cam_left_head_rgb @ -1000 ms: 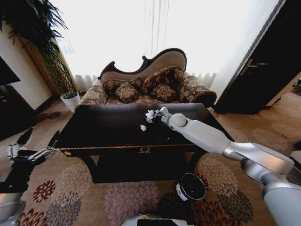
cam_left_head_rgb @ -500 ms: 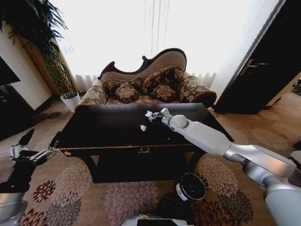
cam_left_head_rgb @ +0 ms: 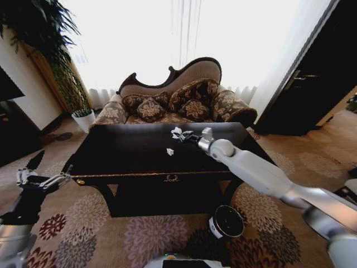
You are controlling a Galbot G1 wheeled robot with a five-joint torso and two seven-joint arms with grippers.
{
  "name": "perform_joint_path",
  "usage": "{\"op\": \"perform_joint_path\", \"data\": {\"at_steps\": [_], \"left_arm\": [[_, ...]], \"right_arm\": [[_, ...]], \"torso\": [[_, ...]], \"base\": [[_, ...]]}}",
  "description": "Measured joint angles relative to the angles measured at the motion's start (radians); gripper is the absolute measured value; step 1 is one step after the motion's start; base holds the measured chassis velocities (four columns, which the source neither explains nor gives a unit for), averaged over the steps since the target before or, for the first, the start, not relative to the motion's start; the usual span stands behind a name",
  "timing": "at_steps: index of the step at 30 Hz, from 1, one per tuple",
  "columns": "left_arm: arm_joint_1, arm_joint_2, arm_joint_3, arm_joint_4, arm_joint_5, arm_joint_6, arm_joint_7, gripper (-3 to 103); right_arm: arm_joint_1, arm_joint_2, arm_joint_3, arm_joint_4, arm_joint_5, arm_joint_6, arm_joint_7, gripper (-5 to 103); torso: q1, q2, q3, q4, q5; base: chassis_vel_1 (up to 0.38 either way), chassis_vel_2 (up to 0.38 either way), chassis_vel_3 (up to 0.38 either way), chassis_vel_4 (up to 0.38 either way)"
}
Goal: Move to the front of the table and place the trash on the table into the trash bin.
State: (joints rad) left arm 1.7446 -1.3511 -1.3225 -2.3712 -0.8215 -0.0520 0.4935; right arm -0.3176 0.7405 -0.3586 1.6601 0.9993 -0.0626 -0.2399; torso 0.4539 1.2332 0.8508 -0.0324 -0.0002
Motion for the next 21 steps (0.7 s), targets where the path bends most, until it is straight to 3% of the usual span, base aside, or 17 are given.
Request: {"op": "perform_joint_path", "data": {"at_steps": [4, 7, 8, 10, 15, 16, 18, 21], "left_arm": [[-0.010, 0.011, 0.008, 0.002, -0.001, 0.000, 0.000, 100], [-0.026, 0.022, 0.020, 0.005, -0.006, 0.000, 0.000, 100], [-0.026, 0.022, 0.020, 0.005, -0.006, 0.000, 0.000, 100], [-0.036, 0.025, 0.031, 0.006, -0.007, 0.000, 0.000, 100], [-0.047, 0.025, 0.052, 0.002, -0.003, 0.000, 0.000, 100], [-0.047, 0.027, 0.058, -0.005, -0.005, 0.000, 0.000, 100], [-0.047, 0.029, 0.057, -0.006, -0.007, 0.000, -0.001, 100], [-0.049, 0.042, 0.047, -0.010, -0.026, 0.000, 0.000, 100]], "right_arm": [[-0.174, -0.056, 0.138, 0.089, 0.069, 0.040, -0.072, 1], [-0.396, -0.105, 0.325, 0.181, 0.110, 0.101, -0.190, 1], [-0.396, -0.105, 0.325, 0.181, 0.110, 0.101, -0.190, 1], [-0.544, -0.109, 0.410, 0.223, 0.140, 0.148, -0.275, 1], [-0.745, -0.054, 0.569, 0.273, 0.157, 0.180, -0.392, 1], [-0.883, 0.000, 0.667, 0.294, 0.125, 0.184, -0.460, 1], [-0.925, 0.016, 0.694, 0.295, 0.109, 0.188, -0.481, 1], [-1.092, 0.087, 0.773, 0.279, 0.009, 0.228, -0.597, 1]], "torso": [[0.000, 0.000, 0.000, -0.0004, 0.0009], [0.000, 0.000, 0.000, -0.0003, -0.0002], [0.000, 0.000, 0.000, -0.0003, -0.0002], [0.000, 0.000, 0.000, -0.0003, 0.0001], [0.000, 0.000, 0.000, 0.0001, -0.0003], [0.000, 0.000, 0.000, 0.0002, -0.0001], [0.000, 0.000, 0.000, 0.0001, 0.0000], [0.000, 0.000, 0.000, -0.0005, 0.0001]], "base": [[0.000, 0.000, 0.000, 0.000], [0.000, 0.000, 0.000, 0.000], [0.000, 0.000, 0.000, 0.000], [0.000, 0.000, 0.000, 0.000], [0.000, 0.000, 0.000, 0.000], [0.000, 0.000, 0.000, 0.000], [0.000, 0.000, 0.000, 0.000], [0.000, 0.000, 0.000, 0.000]]}}
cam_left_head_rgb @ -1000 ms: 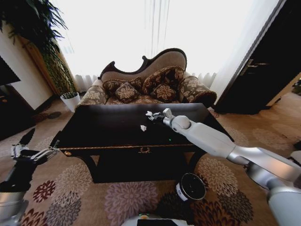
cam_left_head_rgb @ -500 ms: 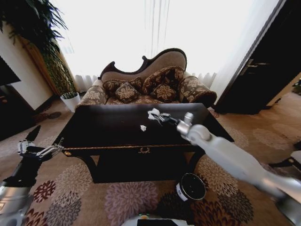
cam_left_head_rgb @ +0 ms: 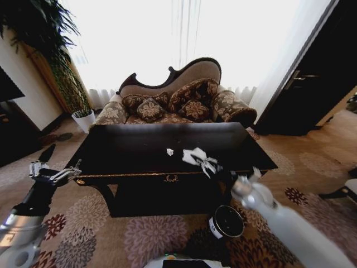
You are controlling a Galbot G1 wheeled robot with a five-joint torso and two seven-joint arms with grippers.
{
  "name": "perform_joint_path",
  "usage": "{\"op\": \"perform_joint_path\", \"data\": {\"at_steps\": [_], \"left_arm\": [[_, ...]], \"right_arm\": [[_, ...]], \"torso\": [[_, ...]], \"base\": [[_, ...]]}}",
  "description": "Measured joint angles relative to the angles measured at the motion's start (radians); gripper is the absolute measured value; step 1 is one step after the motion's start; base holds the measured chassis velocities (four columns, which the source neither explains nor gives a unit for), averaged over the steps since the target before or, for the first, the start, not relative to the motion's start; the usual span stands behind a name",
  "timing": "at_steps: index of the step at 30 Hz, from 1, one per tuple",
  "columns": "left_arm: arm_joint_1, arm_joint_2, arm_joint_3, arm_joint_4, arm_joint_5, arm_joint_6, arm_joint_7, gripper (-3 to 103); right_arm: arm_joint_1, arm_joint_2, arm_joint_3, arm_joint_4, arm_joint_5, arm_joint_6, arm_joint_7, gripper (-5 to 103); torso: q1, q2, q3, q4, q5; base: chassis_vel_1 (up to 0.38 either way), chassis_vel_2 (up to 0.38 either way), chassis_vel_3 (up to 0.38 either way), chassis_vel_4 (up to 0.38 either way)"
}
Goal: Move to the front of the table and place the trash on the table into the trash bin.
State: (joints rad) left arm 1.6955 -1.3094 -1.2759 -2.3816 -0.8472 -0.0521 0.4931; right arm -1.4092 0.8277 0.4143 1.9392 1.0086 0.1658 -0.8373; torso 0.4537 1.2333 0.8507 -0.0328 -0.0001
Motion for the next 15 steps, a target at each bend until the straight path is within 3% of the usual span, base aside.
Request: {"op": "perform_joint_path", "data": {"at_steps": [5, 9, 11, 12, 15], "left_arm": [[-0.002, 0.007, -0.004, -0.001, -0.011, 0.000, 0.000, 100], [-0.001, 0.006, -0.002, -0.007, -0.011, 0.000, 0.000, 100], [0.004, 0.004, -0.002, -0.015, -0.012, 0.000, 0.000, 100], [0.006, 0.004, -0.004, -0.017, -0.014, 0.000, 0.000, 100], [0.010, 0.004, -0.009, -0.019, -0.016, 0.000, 0.000, 100]], "right_arm": [[-0.142, 0.092, 0.024, -0.058, -0.084, 0.056, -0.137, 1], [-0.155, 0.113, 0.020, -0.095, -0.151, 0.081, -0.160, 1], [-0.148, 0.127, 0.005, -0.143, -0.266, 0.103, -0.145, 1], [-0.135, 0.132, -0.008, -0.168, -0.324, 0.107, -0.102, 1], [-0.110, 0.139, -0.030, -0.205, -0.395, 0.107, -0.011, 1]], "torso": [[0.000, 0.000, 0.000, 0.0001, -0.0003], [0.000, 0.000, 0.000, 0.0003, -0.0004], [0.000, 0.000, 0.000, 0.0003, -0.0003], [0.000, 0.000, 0.000, 0.0003, -0.0002], [0.000, 0.000, 0.000, 0.0004, 0.0000]], "base": [[0.000, 0.000, 0.000, 0.000], [0.000, 0.000, 0.000, 0.000], [0.000, 0.000, 0.000, 0.000], [0.000, 0.000, 0.000, 0.000], [0.000, 0.000, 0.000, 0.000]]}}
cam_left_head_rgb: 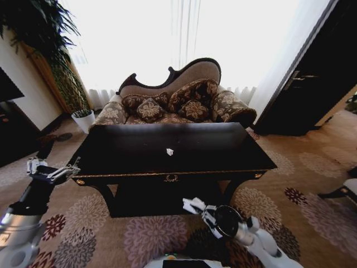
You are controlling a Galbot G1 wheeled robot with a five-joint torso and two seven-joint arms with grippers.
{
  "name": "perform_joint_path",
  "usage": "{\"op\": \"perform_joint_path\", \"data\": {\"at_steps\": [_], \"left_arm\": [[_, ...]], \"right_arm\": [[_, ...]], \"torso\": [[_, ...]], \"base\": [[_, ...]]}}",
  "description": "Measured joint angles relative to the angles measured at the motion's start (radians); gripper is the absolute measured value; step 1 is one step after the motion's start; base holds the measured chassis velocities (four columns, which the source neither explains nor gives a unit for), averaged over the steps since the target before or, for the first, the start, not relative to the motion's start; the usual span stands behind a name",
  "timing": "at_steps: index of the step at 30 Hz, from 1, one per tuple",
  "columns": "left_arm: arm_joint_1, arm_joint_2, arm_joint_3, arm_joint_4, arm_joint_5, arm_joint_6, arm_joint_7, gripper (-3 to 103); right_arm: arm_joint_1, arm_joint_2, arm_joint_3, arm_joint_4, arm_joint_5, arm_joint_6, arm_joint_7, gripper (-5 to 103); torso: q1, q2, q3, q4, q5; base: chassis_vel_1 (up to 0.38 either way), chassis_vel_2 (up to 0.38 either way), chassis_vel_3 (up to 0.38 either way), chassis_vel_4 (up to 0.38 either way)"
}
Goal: Move to the front of the table and place the trash on the table into the trash bin.
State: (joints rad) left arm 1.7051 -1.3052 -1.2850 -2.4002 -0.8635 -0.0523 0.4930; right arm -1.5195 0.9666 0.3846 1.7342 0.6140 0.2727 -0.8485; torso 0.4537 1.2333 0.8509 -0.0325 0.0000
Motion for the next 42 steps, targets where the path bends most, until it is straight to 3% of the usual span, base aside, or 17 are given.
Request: {"op": "perform_joint_path", "data": {"at_steps": [3, 6, 10, 12, 15, 20, 23, 30, 36, 39, 41, 42], "left_arm": [[0.007, 0.000, -0.011, -0.001, -0.006, -0.001, 0.000, 100], [0.011, 0.002, -0.018, -0.001, -0.009, -0.001, 0.000, 100], [0.020, -0.003, -0.033, -0.010, -0.028, 0.004, 0.000, 100], [0.022, -0.004, -0.033, -0.012, -0.030, 0.005, 0.000, 100], [0.033, -0.008, -0.037, -0.017, -0.030, 0.007, -0.001, 100], [0.045, -0.009, -0.047, -0.020, -0.030, 0.007, -0.002, 100], [0.053, -0.010, -0.054, -0.021, -0.029, 0.006, -0.002, 100], [0.064, -0.028, -0.046, -0.023, -0.009, 0.002, -0.002, 100], [0.070, -0.032, -0.048, -0.026, -0.003, 0.002, -0.001, 100], [0.073, -0.038, -0.049, -0.027, -0.002, 0.000, -0.001, 100], [0.073, -0.040, -0.049, -0.028, -0.002, 0.000, -0.001, 100], [0.073, -0.041, -0.049, -0.028, -0.002, -0.001, -0.001, 100]], "right_arm": [[0.043, 0.010, -0.034, -0.085, -0.108, -0.013, 0.130, 1], [0.064, 0.014, -0.052, -0.138, -0.164, -0.016, 0.180, 1], [0.119, 0.040, -0.090, -0.292, -0.355, -0.009, 0.299, 1], [0.128, 0.047, -0.094, -0.315, -0.390, -0.010, 0.330, 1], [0.169, 0.080, -0.111, -0.402, -0.498, -0.065, 0.503, 1], [0.215, 0.097, -0.132, -0.495, -0.505, -0.108, 0.608, 1], [0.269, 0.114, -0.144, -0.583, -0.505, -0.170, 0.691, 1], [0.360, 0.133, -0.156, -0.715, -0.483, -0.217, 0.748, -2], [0.426, 0.144, -0.155, -0.814, -0.479, -0.247, 0.792, 15], [0.449, 0.144, -0.152, -0.863, -0.491, -0.279, 0.818, 31], [0.454, 0.144, -0.151, -0.876, -0.492, -0.290, 0.828, 31], [0.458, 0.144, -0.150, -0.888, -0.492, -0.305, 0.841, 41]], "torso": [[0.000, 0.000, 0.000, 0.0002, -0.0003], [0.000, 0.000, 0.000, 0.0001, -0.0003], [0.000, 0.000, 0.000, 0.0000, 0.0000], [0.000, 0.000, 0.000, 0.0000, 0.0000], [0.000, 0.000, 0.000, 0.0000, -0.0001], [0.000, 0.000, 0.000, 0.0000, -0.0002], [0.000, 0.000, 0.000, -0.0001, -0.0002], [0.000, 0.000, 0.000, 0.0001, -0.0003], [0.000, 0.000, 0.000, 0.0001, -0.0001], [0.000, 0.000, 0.000, 0.0000, -0.0002], [0.000, 0.000, 0.000, 0.0000, -0.0002], [0.000, 0.000, 0.000, 0.0000, -0.0001]], "base": [[0.000, 0.000, 0.000, 0.000], [0.000, 0.000, 0.000, 0.000], [0.000, 0.000, 0.000, 0.000], [0.000, 0.000, 0.000, 0.000], [0.000, 0.000, 0.000, 0.000], [0.000, 0.000, 0.000, 0.000], [0.000, 0.000, 0.000, 0.000], [0.000, 0.000, 0.000, 0.000], [0.000, 0.000, 0.000, 0.000], [0.000, 0.000, 0.000, 0.000], [0.000, 0.000, 0.000, 0.000], [0.000, 0.000, 0.000, 0.000]]}}
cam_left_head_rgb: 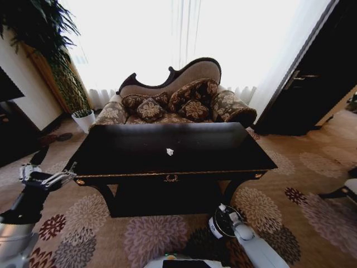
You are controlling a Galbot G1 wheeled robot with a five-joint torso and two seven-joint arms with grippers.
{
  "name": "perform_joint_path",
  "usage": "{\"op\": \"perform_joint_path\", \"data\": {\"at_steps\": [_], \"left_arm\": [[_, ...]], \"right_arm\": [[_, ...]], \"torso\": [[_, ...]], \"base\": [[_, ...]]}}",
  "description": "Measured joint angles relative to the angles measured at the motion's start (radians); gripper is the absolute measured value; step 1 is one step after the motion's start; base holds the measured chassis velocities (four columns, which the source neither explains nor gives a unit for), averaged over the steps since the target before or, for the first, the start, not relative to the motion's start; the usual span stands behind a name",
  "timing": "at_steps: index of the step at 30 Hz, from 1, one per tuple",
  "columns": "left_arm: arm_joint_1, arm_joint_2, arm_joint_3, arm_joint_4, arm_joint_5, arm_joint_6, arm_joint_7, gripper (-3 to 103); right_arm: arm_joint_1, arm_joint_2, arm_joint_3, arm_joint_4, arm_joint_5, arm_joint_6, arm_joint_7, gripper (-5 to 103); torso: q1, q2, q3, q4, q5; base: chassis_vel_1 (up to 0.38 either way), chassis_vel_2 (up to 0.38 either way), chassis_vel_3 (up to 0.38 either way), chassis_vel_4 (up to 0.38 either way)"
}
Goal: Move to the front of the table and place the trash on the table into the trash bin.
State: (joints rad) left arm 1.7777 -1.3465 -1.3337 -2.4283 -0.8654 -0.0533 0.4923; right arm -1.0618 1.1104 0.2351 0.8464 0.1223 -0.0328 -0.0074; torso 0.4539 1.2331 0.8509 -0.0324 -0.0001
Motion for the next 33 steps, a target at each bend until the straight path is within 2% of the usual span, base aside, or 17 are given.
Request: {"op": "perform_joint_path", "data": {"at_steps": [2, 6, 7, 10, 12, 14, 15, 16, 19, 21, 22, 24, 27, 28, 31, 32, 33], "left_arm": [[0.000, -0.001, 0.000, 0.000, 0.000, -0.001, 0.000, 100], [0.000, -0.005, 0.001, -0.001, 0.003, -0.003, 0.001, 100], [0.000, -0.005, 0.001, -0.001, 0.003, -0.003, 0.001, 100], [0.005, -0.002, 0.002, -0.007, 0.003, -0.003, 0.001, 100], [0.006, 0.001, 0.000, -0.008, 0.002, -0.003, 0.001, 100], [0.006, 0.003, -0.001, -0.008, 0.000, -0.003, 0.001, 100], [0.007, 0.004, -0.001, -0.009, 0.000, -0.003, 0.001, 100], [0.007, 0.004, -0.001, -0.011, -0.002, -0.003, 0.001, 100], [0.007, 0.004, 0.000, -0.017, -0.006, -0.003, 0.001, 100], [0.005, 0.003, 0.005, -0.025, -0.011, 0.000, 0.001, 100], [0.005, 0.003, 0.005, -0.025, -0.011, 0.000, 0.001, 100], [0.000, 0.004, 0.008, -0.025, -0.012, 0.002, 0.001, 100], [-0.006, 0.010, 0.008, -0.022, -0.018, 0.004, -0.002, 100], [-0.006, 0.010, 0.008, -0.022, -0.018, 0.004, -0.002, 100], [-0.014, 0.023, 0.000, -0.022, -0.032, 0.009, -0.006, 100], [-0.014, 0.023, 0.000, -0.022, -0.032, 0.009, -0.006, 100], [-0.017, 0.026, -0.002, -0.021, -0.037, 0.010, -0.007, 100]], "right_arm": [[0.002, 0.000, 0.001, -0.006, 0.000, -0.011, 0.008, 41], [-0.005, -0.004, 0.009, -0.018, 0.002, -0.030, 0.013, 63], [-0.005, -0.004, 0.009, -0.018, 0.002, -0.030, 0.013, 63], [-0.023, -0.006, 0.017, -0.016, 0.002, -0.032, 0.006, 80], [-0.030, -0.006, 0.018, -0.010, 0.003, -0.032, 0.003, 80], [-0.044, -0.005, 0.020, 0.010, 0.004, -0.032, -0.002, 90], [-0.049, -0.005, 0.020, 0.019, 0.005, -0.032, -0.004, 90], [-0.063, -0.005, 0.021, 0.041, 0.005, -0.030, -0.012, 99], [-0.082, -0.007, 0.021, 0.071, 0.003, -0.022, -0.029, 100], [-0.123, -0.019, 0.020, 0.140, 0.016, 0.046, -0.125, 100], [-0.123, -0.019, 0.020, 0.140, 0.016, 0.046, -0.125, 100], [-0.162, -0.033, 0.016, 0.211, 0.088, 0.109, -0.229, 100], [-0.216, -0.052, 0.016, 0.342, 0.170, 0.169, -0.337, 100], [-0.216, -0.052, 0.016, 0.342, 0.170, 0.169, -0.337, 100], [-0.271, -0.074, 0.048, 0.481, 0.155, 0.243, -0.455, 100], [-0.271, -0.074, 0.048, 0.481, 0.155, 0.243, -0.455, 100], [-0.294, -0.086, 0.069, 0.527, 0.147, 0.284, -0.533, 100]], "torso": [[0.000, 0.000, 0.000, -0.0001, 0.0000], [0.000, 0.000, 0.000, 0.0000, -0.0001], [0.000, 0.000, 0.000, 0.0000, -0.0001], [0.000, 0.000, 0.000, 0.0000, -0.0001], [0.000, 0.000, 0.000, -0.0001, 0.0000], [0.000, 0.000, 0.000, -0.0001, -0.0001], [0.000, 0.000, 0.000, 0.0000, -0.0001], [0.000, 0.000, 0.000, 0.0000, -0.0002], [0.000, 0.000, 0.000, -0.0001, 0.0000], [0.000, 0.000, 0.000, 0.0000, -0.0001], [0.000, 0.000, 0.000, 0.0000, -0.0001], [0.000, 0.000, 0.000, -0.0001, -0.0001], [0.000, 0.000, 0.000, 0.0000, -0.0001], [0.000, 0.000, 0.000, 0.0000, -0.0001], [0.000, 0.000, 0.000, 0.0000, -0.0001], [0.000, 0.000, 0.000, 0.0000, -0.0001], [0.000, 0.000, 0.000, 0.0000, -0.0001]], "base": [[0.000, 0.000, 0.000, 0.000], [0.000, 0.000, 0.000, 0.000], [0.000, 0.000, 0.000, 0.000], [0.000, 0.000, 0.000, 0.000], [0.000, 0.000, 0.000, 0.000], [0.000, 0.000, 0.000, 0.000], [0.000, 0.000, 0.000, 0.000], [0.000, 0.000, 0.000, 0.000], [0.000, 0.000, 0.000, 0.000], [0.000, 0.000, 0.000, 0.000], [0.000, 0.000, 0.000, 0.000], [0.000, 0.000, 0.000, 0.000], [0.000, 0.000, 0.000, 0.000], [0.000, 0.000, 0.000, 0.000], [0.000, 0.000, 0.000, 0.000], [0.000, 0.000, 0.000, 0.000], [0.000, 0.000, 0.000, 0.000]]}}
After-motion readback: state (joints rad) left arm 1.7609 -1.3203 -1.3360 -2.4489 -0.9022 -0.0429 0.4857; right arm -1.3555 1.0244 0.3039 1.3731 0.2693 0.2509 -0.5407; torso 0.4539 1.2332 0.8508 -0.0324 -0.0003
